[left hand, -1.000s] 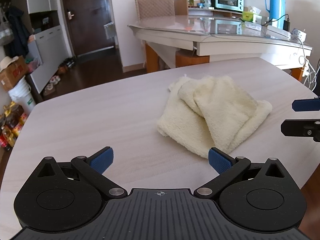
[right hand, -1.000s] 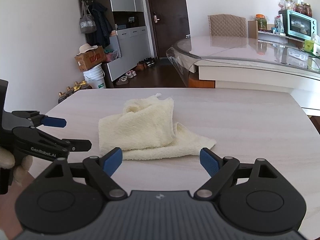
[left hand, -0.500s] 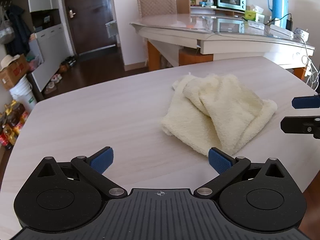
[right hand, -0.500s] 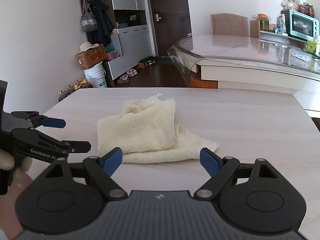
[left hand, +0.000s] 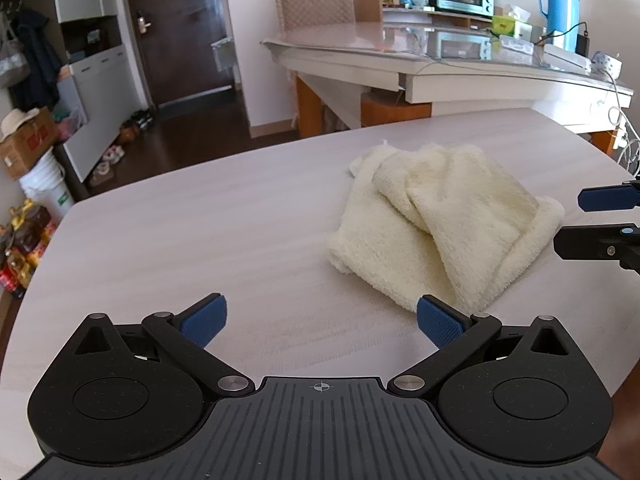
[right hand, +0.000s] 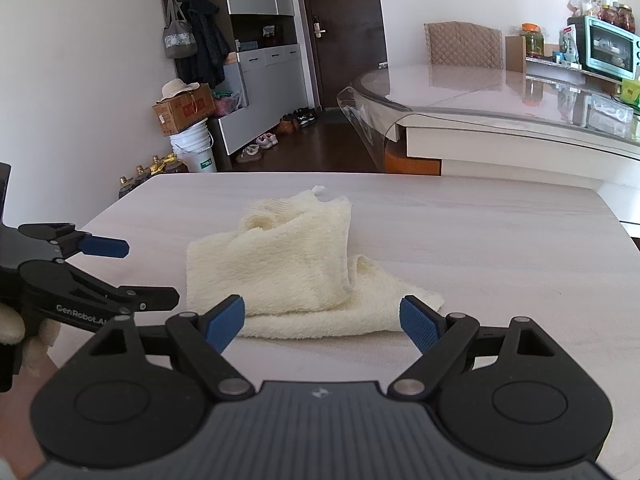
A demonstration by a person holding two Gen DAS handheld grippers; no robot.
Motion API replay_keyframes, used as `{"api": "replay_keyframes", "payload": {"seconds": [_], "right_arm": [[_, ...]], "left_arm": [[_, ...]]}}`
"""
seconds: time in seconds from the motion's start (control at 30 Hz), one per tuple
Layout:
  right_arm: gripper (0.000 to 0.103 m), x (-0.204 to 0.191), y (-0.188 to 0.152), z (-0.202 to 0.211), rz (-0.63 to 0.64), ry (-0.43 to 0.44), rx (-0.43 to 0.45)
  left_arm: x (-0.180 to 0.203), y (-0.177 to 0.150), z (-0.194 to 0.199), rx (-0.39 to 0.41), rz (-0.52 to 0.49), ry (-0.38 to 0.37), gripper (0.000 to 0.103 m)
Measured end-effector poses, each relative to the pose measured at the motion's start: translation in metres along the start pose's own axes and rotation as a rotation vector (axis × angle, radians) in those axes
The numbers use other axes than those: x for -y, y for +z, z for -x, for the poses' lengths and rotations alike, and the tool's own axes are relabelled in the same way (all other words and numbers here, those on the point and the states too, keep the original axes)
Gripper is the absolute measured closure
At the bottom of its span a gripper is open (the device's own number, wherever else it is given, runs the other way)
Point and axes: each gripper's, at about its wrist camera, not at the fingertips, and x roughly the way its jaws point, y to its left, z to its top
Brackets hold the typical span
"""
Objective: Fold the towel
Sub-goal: 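Move both grippers toward the crumpled cream towel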
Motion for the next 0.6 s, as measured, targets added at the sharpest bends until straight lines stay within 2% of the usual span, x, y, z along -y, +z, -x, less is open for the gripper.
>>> {"api": "replay_keyframes", "payload": {"seconds": [0.6], "right_arm": [[0.017, 0.002, 0.031, -0.028, 0.054, 0.029, -0.018]], "left_arm": [[-0.010, 0.006, -0.009, -0.001, -0.003, 0.010, 0.000]]}}
